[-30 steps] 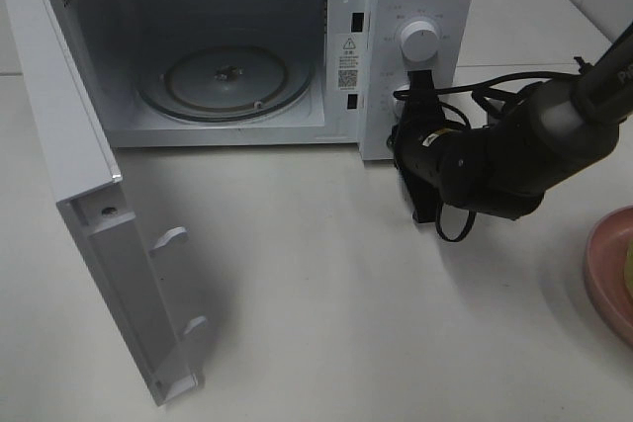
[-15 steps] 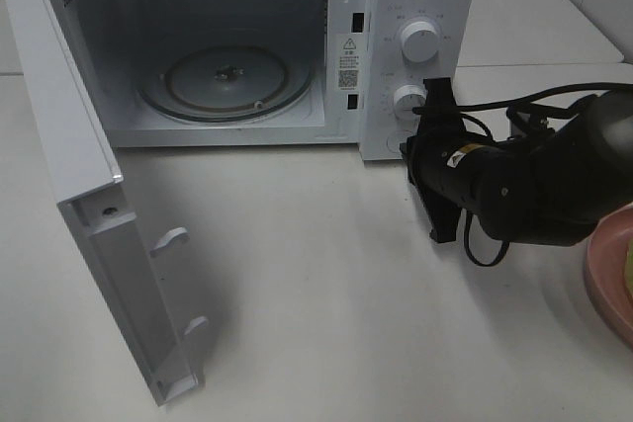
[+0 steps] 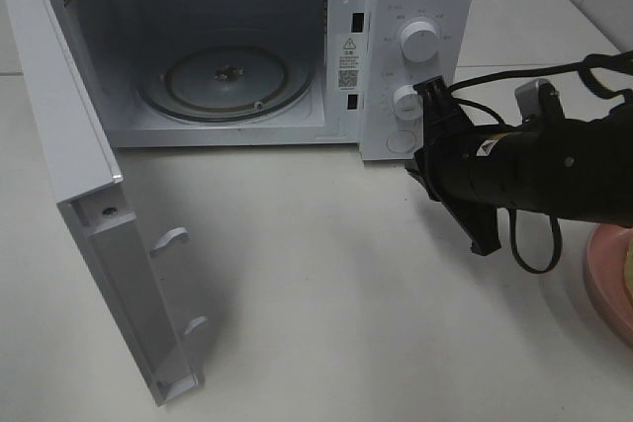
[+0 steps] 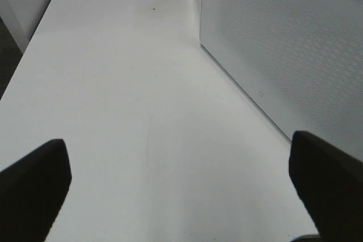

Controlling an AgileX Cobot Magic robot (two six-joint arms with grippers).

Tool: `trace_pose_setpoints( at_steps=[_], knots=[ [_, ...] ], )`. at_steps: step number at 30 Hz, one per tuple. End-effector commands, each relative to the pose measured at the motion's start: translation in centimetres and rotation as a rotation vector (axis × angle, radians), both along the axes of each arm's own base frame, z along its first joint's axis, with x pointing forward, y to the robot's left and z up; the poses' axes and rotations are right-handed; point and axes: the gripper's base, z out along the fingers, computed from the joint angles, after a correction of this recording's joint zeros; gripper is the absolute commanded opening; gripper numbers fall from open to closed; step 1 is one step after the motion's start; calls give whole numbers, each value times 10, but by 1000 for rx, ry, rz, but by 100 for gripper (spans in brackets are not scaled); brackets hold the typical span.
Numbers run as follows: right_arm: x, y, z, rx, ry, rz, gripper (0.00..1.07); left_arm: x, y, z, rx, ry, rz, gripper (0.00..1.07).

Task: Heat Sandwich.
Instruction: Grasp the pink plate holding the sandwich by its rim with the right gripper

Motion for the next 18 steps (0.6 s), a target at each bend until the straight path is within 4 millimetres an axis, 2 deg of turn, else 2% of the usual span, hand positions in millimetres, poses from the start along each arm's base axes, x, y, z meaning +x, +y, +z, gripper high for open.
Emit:
trace_pose_setpoints(
  at_steps=[1,2,5,6,7,10,11,12,15,16,18],
  knots=[
    [-9,2,7,-121,33,158,4,-4,0,-1,-5,-28,-2,101],
    [-9,2,7,-121,33,158,4,-4,0,-1,-5,-28,-2,101],
    [-18,2,11,-263,61,346,5,-4,0,-1,-5,-28,-2,101],
    [-23,2,12,-343,66,459,6,-4,0,-1,-5,-28,-2,101],
    [-23,2,12,-343,66,459,6,-4,0,-1,-5,-28,-2,101],
    [-31,2,15,-441,74,623,6,-4,0,-1,-5,-28,-2,101],
    [-36,2,18,-516,66,750,7,-4,0,-1,-5,-28,-2,101],
    [-36,2,18,-516,66,750,7,-4,0,-1,-5,-28,-2,101],
    [-41,0,24,-619,26,917,8,-4,0,-1,-5,-28,-2,101],
    [-46,-3,27,-664,24,1020,8,-4,0,-1,-5,-28,-2,101],
    [-48,-5,28,-679,28,1062,9,-4,0,-1,-5,-28,-2,101]
  ],
)
